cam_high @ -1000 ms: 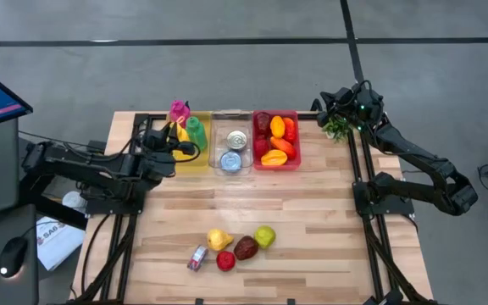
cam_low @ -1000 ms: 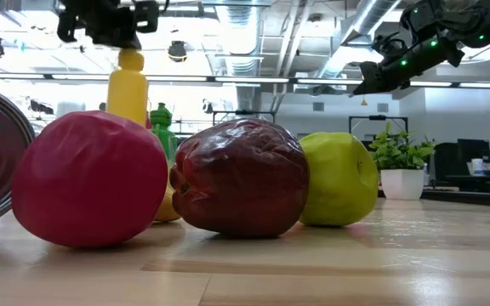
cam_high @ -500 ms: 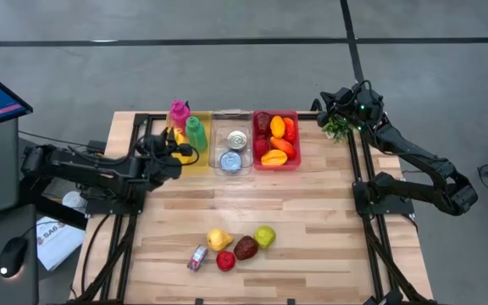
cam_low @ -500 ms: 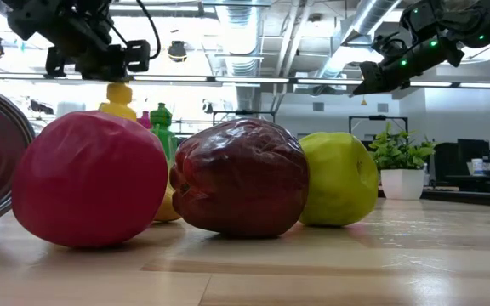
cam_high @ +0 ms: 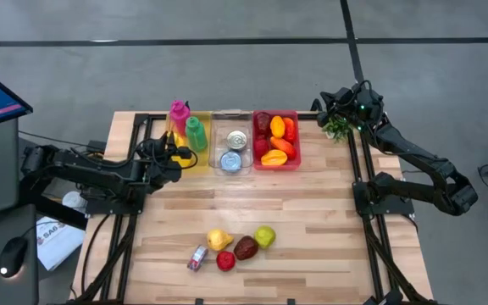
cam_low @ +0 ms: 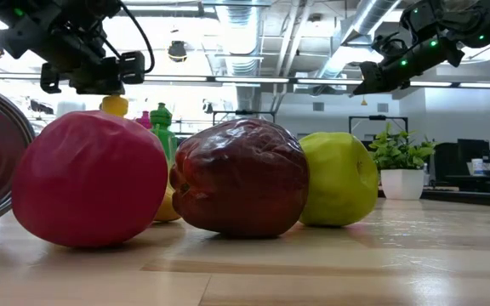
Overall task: Pick & Place Food Item
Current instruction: Put the yellow tumbler into the yellow bin, then put the red tuna can into the transparent bin
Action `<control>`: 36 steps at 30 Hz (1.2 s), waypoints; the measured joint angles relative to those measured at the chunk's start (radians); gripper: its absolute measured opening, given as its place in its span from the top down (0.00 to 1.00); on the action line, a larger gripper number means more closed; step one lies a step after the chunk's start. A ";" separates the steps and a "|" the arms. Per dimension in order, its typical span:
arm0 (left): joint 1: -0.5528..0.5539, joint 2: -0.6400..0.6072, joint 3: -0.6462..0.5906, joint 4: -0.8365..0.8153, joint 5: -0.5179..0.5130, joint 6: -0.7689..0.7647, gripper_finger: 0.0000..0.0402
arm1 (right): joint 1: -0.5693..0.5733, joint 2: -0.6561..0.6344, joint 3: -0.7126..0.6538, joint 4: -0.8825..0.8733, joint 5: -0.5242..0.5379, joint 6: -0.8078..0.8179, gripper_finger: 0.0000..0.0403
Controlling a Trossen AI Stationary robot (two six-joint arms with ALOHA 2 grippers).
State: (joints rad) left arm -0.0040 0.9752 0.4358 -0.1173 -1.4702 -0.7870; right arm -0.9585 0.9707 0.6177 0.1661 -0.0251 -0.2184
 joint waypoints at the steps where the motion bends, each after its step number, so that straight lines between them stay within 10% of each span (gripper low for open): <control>1: 0.000 0.000 0.000 0.000 0.000 0.000 0.83 | 0.000 0.000 0.000 0.000 0.000 0.000 0.99; 18: -0.001 -0.032 0.000 0.143 0.001 0.117 0.51 | 0.000 0.000 0.000 0.000 0.000 0.000 0.99; 29: -0.001 -0.111 0.000 0.618 0.027 0.549 0.57 | 0.000 0.000 0.000 0.000 0.000 0.000 0.99; 36: -0.001 -0.131 0.000 0.659 0.319 0.545 0.65 | 0.000 0.000 0.000 0.000 0.000 0.000 0.99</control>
State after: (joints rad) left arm -0.0051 0.8439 0.4356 0.5414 -1.1511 -0.2423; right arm -0.9581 0.9703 0.6175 0.1661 -0.0250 -0.2184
